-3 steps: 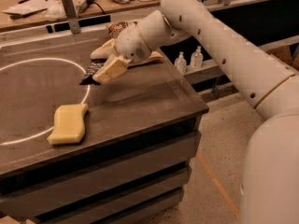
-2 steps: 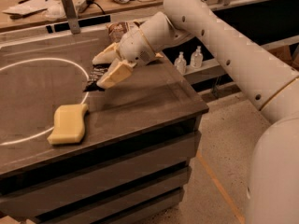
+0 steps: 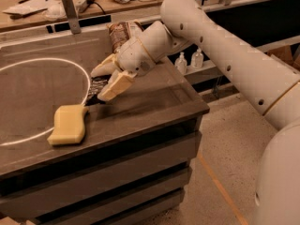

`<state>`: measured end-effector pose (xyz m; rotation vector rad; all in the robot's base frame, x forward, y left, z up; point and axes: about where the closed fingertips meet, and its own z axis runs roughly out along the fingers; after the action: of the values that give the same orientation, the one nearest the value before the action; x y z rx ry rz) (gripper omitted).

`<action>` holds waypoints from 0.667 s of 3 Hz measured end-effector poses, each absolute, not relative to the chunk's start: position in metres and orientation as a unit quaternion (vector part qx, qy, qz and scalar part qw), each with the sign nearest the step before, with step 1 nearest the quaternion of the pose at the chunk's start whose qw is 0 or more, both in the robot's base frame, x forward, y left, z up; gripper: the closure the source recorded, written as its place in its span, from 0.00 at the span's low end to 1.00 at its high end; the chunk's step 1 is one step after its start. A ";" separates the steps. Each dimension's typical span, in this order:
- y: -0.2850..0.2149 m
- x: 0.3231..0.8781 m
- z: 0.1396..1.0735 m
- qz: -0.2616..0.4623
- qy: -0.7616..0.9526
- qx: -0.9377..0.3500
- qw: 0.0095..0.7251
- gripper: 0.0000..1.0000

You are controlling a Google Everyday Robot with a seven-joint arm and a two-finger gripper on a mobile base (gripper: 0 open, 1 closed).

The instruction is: Move rxbar chocolate near sponge

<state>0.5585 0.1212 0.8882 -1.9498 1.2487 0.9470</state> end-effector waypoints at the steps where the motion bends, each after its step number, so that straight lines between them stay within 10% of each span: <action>1: 0.124 0.546 0.871 0.362 0.468 -0.751 0.293 1.00; 2: 0.119 0.539 0.856 0.358 0.476 -0.755 0.275 0.81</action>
Offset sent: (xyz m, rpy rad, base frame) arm -0.0267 -0.0144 -0.0490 -0.1184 0.0412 0.0356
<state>0.5391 0.1188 0.8560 -2.0298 1.2784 0.9631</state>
